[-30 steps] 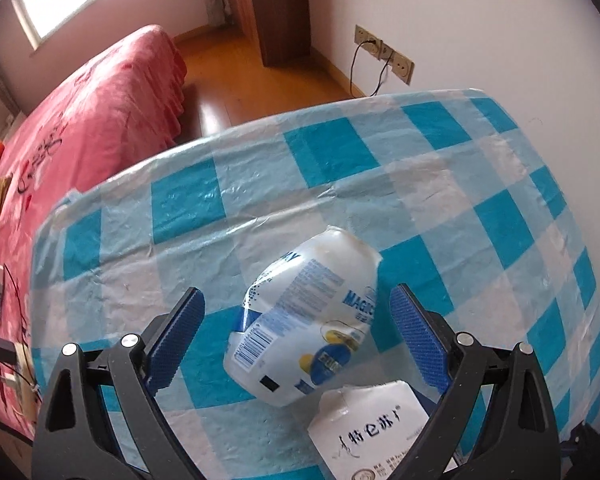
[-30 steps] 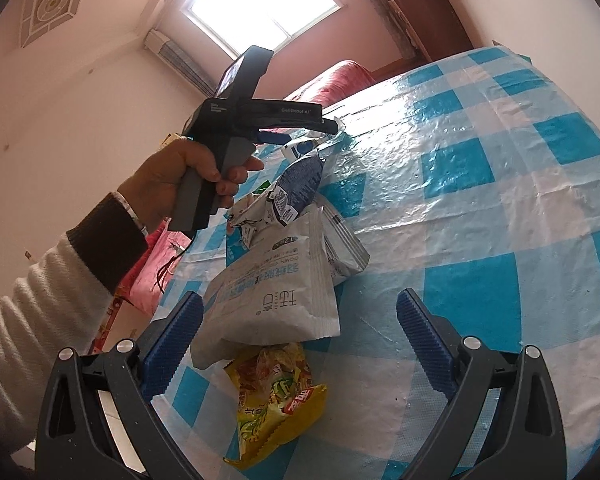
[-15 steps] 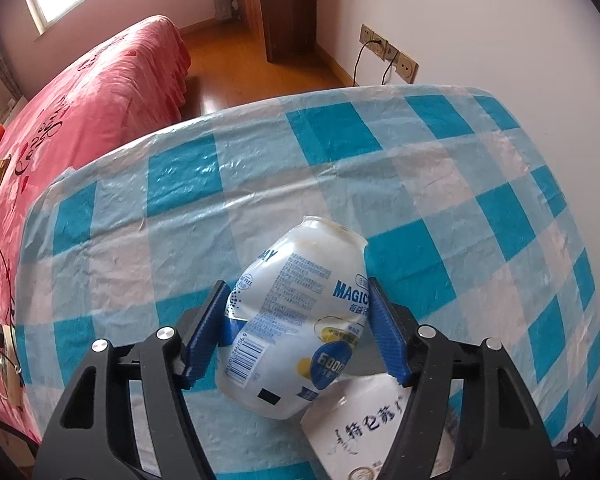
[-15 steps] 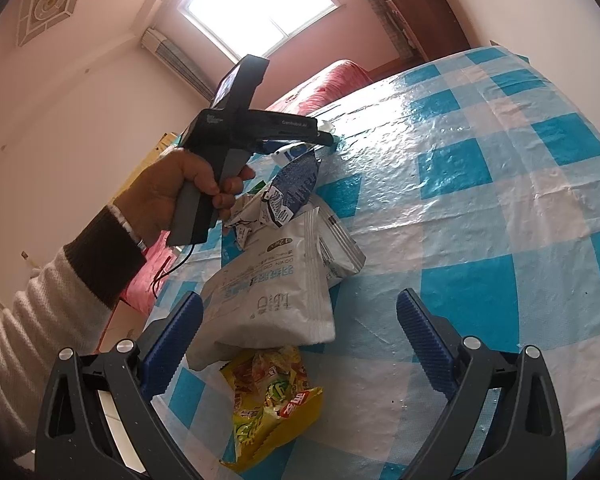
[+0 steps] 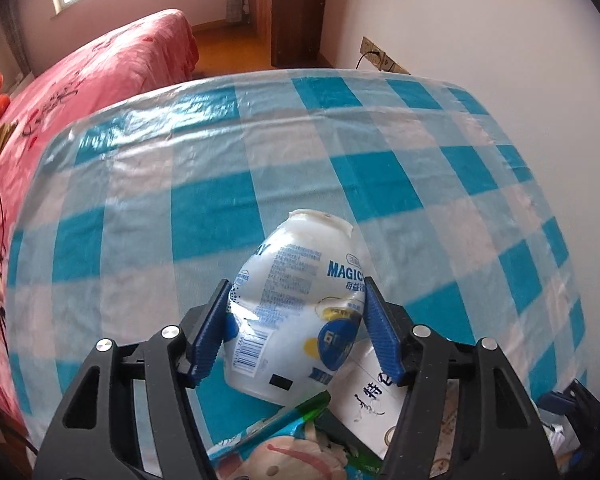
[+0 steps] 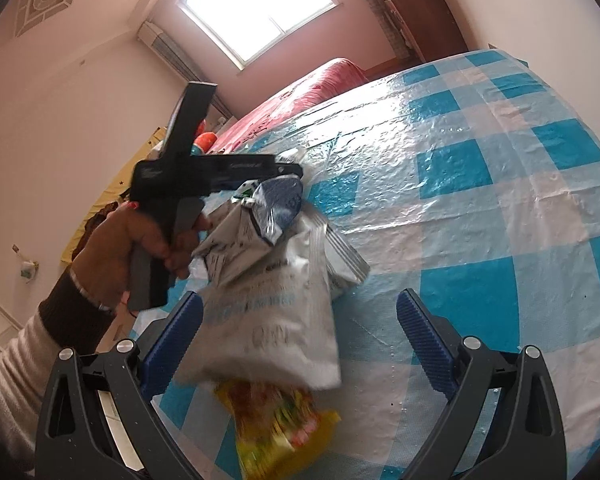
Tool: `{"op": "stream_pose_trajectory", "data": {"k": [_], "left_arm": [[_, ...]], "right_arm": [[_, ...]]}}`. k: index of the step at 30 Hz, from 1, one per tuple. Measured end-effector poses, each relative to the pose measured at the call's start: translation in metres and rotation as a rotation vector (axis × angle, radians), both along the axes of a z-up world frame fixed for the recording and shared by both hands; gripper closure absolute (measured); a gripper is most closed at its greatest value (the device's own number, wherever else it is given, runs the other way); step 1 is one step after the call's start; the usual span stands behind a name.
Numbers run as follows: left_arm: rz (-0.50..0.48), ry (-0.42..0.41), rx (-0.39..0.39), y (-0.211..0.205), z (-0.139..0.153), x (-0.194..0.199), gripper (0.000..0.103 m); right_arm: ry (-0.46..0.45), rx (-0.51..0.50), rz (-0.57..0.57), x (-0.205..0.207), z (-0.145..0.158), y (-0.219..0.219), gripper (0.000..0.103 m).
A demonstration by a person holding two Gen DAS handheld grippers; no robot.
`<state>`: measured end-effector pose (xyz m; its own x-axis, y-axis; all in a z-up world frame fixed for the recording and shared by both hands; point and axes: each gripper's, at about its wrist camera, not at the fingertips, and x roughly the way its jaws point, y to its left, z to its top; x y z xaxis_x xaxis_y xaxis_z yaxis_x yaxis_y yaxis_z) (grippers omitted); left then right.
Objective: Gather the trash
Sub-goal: 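Grasp the white milk carton with the right gripper while the left holds the bottle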
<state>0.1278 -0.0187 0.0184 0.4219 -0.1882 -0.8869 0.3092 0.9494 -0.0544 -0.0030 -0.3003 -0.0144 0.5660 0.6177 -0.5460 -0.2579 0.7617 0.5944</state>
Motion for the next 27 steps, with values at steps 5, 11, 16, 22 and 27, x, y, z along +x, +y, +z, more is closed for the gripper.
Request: {"op": "stream_pose_trajectory", "data": {"k": [5, 11, 16, 22, 27], "left_arm": [[-0.014, -0.006, -0.030, 0.003, -0.002, -0.028, 0.038], [0.027, -0.022, -0.078, 0.020, -0.001, -0.047, 0.038], [0.063, -0.047, -0.093, 0.036, 0.002, -0.052, 0.038], [0.109, -0.065, -0.136, 0.059, 0.005, -0.057, 0.038], [0.141, -0.079, -0.161, 0.079, 0.007, -0.065, 0.038]], "right_arm": [[-0.016, -0.044, 0.004, 0.001, 0.008, 0.006, 0.007], [-0.053, -0.226, 0.035, 0.006, 0.026, 0.023, 0.007], [-0.053, -0.319, 0.093, 0.015, 0.029, 0.041, 0.007], [-0.063, -0.394, 0.176, 0.018, 0.033, 0.069, 0.007], [-0.042, -0.463, 0.198, 0.034, 0.028, 0.089, 0.007]]}}
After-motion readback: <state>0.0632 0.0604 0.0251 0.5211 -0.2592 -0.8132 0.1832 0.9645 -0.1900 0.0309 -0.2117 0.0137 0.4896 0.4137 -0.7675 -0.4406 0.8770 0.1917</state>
